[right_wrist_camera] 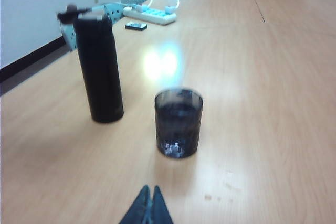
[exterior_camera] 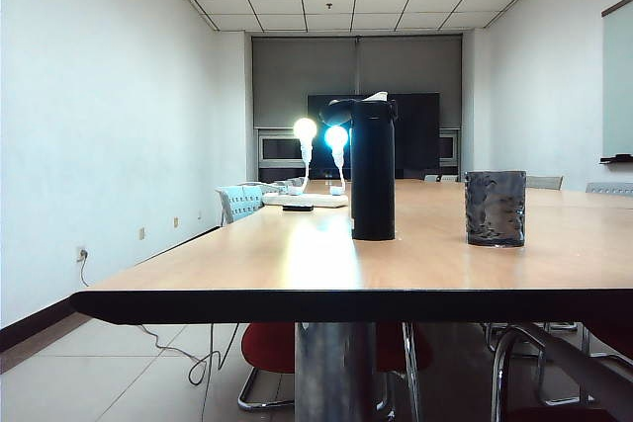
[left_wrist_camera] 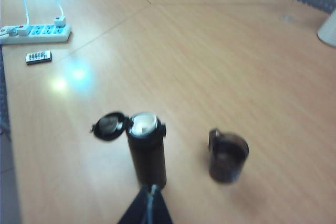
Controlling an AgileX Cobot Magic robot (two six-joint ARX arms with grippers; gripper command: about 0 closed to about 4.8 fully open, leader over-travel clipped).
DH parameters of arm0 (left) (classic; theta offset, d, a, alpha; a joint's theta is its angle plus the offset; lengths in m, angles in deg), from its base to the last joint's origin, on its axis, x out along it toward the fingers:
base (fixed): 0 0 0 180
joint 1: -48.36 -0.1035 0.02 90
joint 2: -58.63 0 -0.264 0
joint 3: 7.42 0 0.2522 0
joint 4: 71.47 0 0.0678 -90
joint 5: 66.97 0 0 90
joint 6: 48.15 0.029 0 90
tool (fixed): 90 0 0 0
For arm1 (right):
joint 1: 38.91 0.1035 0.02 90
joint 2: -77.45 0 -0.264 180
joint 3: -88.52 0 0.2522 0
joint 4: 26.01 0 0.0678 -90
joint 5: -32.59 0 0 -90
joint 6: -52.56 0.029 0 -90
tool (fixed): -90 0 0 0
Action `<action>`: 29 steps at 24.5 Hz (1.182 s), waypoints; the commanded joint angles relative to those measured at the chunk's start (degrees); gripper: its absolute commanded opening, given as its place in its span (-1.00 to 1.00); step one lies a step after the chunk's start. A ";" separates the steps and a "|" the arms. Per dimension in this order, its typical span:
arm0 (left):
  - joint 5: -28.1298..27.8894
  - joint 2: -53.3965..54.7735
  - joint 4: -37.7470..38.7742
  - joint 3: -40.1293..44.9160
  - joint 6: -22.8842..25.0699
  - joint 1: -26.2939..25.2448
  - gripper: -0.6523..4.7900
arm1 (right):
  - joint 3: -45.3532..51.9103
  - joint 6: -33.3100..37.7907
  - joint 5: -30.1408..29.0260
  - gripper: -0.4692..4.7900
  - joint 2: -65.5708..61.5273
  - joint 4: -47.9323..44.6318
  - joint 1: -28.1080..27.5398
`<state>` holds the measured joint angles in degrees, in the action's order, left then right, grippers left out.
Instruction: Pick up the black thermos cup, pour some water from it into the cup, and then put the thermos cup back on the table.
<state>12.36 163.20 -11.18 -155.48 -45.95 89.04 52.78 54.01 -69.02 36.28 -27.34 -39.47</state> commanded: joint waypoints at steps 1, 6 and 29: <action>0.00 -3.56 5.01 -0.07 2.40 1.03 -0.78 | 3.96 0.02 0.52 -0.83 3.06 -1.81 -0.07; 0.42 -8.68 9.20 0.70 2.27 1.11 -0.78 | 8.94 0.02 1.01 -0.82 6.34 -1.36 -0.02; -8.66 -60.06 -16.11 67.69 -3.72 1.09 -0.78 | 9.75 0.44 -0.50 -0.82 6.75 6.29 -0.04</action>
<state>4.09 105.41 -20.73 -92.29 -49.27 90.09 62.82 54.43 -69.40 43.06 -20.28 -39.47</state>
